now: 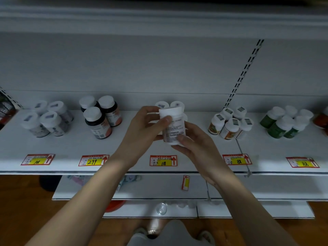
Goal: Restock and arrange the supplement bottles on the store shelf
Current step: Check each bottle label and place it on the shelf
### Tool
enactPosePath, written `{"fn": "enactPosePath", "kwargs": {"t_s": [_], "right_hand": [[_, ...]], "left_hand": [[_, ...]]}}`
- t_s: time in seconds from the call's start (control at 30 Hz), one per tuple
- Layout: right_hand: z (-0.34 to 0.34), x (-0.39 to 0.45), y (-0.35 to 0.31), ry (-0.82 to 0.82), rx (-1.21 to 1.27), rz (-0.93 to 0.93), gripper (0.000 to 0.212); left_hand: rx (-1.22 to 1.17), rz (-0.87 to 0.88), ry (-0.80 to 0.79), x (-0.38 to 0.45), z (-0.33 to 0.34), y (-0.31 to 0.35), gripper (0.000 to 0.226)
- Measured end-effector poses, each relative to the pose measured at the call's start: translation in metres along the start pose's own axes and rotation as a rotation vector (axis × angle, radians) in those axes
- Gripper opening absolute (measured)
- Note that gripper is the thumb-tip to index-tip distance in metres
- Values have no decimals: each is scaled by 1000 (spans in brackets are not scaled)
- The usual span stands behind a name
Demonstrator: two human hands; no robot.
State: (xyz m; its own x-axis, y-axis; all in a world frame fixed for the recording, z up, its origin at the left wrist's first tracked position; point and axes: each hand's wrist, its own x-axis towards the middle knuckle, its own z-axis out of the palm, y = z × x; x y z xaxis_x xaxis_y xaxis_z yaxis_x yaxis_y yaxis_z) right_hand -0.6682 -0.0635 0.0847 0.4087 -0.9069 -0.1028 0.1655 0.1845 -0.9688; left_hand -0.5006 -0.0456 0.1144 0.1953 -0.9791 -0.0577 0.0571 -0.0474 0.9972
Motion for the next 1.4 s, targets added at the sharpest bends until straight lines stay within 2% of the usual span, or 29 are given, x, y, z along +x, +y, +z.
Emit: {"fn": "enactPosePath", "kwargs": {"t_s": [0.1,0.2,0.27,0.37,0.43,0.53,0.7,0.93,1.13,1.27,1.4], "right_hand": [[1,0,0,72,-202,-73,39],[1,-1,0,91,-248,-101,46],[-1,-1,1,77,-251,-98,42],[-3,-1,0,3,-58,-21,34],[-5,-2,-1,-36,69,34,41],[-7,-3,0,-39,82,23,49],[-6,-2,3,33,-110,-15,34],[-3,-3,5,59,-373,-73,36],[-6,-6,4,17,9,15,32],[-7,-8,2,11,70,23,34],[-7,-10,2,47,18,8,33]], "left_hand": [[70,21,8,-1,4,2,37],[115,35,14,-1,5,3,42],[100,34,4,-1,4,4,41],[38,26,-4,0,2,4,32],[-18,13,-2,0,1,4,29],[-59,-7,5,1,0,4,29],[64,-11,-34,2,1,3,33],[137,13,-29,0,2,4,32],[-6,-15,-24,-3,-1,3,31],[-53,-24,-30,-6,0,1,28],[-50,-44,-41,-7,0,-2,23]]}}
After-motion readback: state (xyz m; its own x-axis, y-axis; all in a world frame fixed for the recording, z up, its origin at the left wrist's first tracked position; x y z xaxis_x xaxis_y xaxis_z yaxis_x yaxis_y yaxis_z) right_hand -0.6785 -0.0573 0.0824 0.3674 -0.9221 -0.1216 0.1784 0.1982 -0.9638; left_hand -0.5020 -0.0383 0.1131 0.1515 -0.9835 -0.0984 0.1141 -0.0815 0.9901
